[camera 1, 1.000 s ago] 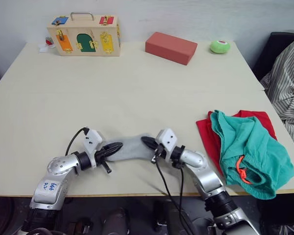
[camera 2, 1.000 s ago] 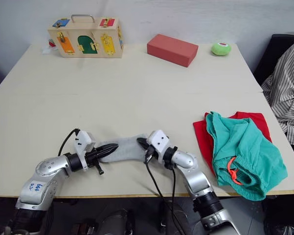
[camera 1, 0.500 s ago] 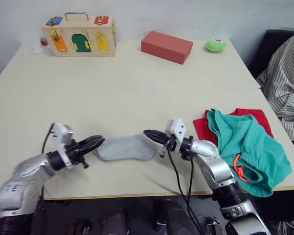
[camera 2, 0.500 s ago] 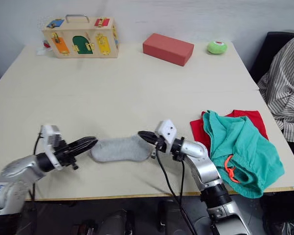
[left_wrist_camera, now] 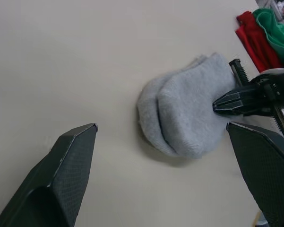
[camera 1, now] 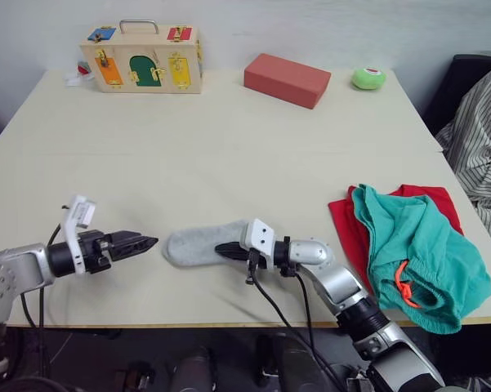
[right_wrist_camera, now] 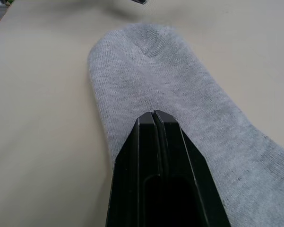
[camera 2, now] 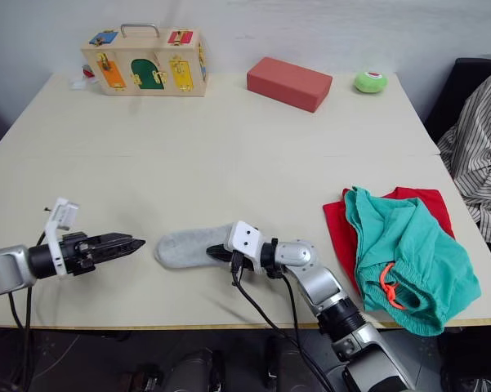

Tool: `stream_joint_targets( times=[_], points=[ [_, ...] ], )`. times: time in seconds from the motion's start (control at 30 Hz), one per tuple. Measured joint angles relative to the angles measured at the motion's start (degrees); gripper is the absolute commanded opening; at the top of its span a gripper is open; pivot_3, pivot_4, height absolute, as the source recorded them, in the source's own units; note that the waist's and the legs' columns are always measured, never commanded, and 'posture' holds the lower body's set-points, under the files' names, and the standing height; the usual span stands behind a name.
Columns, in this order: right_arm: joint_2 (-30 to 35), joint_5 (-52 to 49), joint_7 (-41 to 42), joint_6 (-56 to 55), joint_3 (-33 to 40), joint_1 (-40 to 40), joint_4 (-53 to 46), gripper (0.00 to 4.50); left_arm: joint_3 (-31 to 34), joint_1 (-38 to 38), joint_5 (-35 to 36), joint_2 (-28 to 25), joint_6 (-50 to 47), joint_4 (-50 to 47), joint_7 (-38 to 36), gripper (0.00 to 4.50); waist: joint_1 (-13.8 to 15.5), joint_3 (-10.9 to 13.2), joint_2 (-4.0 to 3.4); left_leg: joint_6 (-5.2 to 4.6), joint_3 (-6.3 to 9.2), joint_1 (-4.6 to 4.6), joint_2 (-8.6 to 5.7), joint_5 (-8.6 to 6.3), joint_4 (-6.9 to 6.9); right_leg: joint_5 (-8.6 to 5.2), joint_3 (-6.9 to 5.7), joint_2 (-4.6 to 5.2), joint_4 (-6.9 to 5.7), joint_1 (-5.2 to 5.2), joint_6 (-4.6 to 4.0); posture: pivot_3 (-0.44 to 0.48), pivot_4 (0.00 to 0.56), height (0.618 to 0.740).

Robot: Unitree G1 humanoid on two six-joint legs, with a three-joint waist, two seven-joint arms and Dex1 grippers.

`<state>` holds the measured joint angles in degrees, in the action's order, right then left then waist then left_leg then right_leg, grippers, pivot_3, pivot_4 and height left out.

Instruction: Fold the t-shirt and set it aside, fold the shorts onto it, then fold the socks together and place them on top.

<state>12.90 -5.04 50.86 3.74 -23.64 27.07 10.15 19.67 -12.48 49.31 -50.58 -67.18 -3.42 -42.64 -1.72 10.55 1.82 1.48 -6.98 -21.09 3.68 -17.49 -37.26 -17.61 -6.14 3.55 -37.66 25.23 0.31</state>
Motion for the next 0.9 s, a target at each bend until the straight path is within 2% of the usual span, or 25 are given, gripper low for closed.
stream_joint_targets(
  times=[0.23, 0.5, 0.6, 0.77, 0.9],
  points=[
    [0.0, 0.3, 0.2, 0.5, 0.0, 0.0, -0.2, 0.0, -8.1, -6.0, -3.1, 0.7, -2.7, 2.1, 0.7, 4.47, 0.0, 0.0, 0.01, 0.12, -0.03, 0.07, 0.0, 0.06, -0.01, -0.01, 0.02, -0.01, -0.08, 0.01, -0.02, 0.0, 0.15, 0.74],
    [-0.1, 0.3, 0.2, 1.9, 0.4, -0.4, -0.9, 0.0, -10.2, -9.8, -4.1, 1.5, -5.4, 4.0, -0.3, 4.47, 0.1, 0.0, 0.01, 0.18, -0.02, 0.15, -0.01, 0.11, -0.03, -0.01, 0.05, -0.01, -0.15, -0.07, -0.02, 0.0, 0.15, 0.74],
    [-0.1, 0.3, 0.1, 2.1, 0.5, -0.6, -1.1, 0.0, -10.3, -11.4, -4.1, 3.5, -7.3, 4.6, 0.1, 3.83, 0.1, 0.0, 0.02, 0.18, -0.02, 0.13, -0.02, 0.11, -0.05, -0.01, 0.05, -0.01, -0.14, -0.07, -0.02, 0.0, 0.15, 0.74],
    [-0.4, 0.4, 0.1, 2.5, 0.4, -0.5, -1.2, 0.0, -10.7, -14.1, -4.4, 6.7, -9.3, 6.6, 1.8, 2.26, 0.0, 0.0, 0.04, 0.19, -0.02, 0.1, -0.01, 0.12, -0.05, -0.01, 0.05, -0.02, -0.15, -0.04, -0.02, 0.0, 0.15, 0.74],
    [-0.6, 0.4, 0.0, 2.6, 0.4, -0.5, -1.2, 0.0, -11.0, -14.2, -4.6, 6.8, -9.4, 6.6, 1.4, 0.94, -0.1, 0.0, 0.04, 0.22, -0.02, 0.1, 0.0, 0.13, -0.04, -0.01, 0.04, -0.04, -0.16, -0.02, -0.02, 0.0, 0.15, 0.74]
  ],
)
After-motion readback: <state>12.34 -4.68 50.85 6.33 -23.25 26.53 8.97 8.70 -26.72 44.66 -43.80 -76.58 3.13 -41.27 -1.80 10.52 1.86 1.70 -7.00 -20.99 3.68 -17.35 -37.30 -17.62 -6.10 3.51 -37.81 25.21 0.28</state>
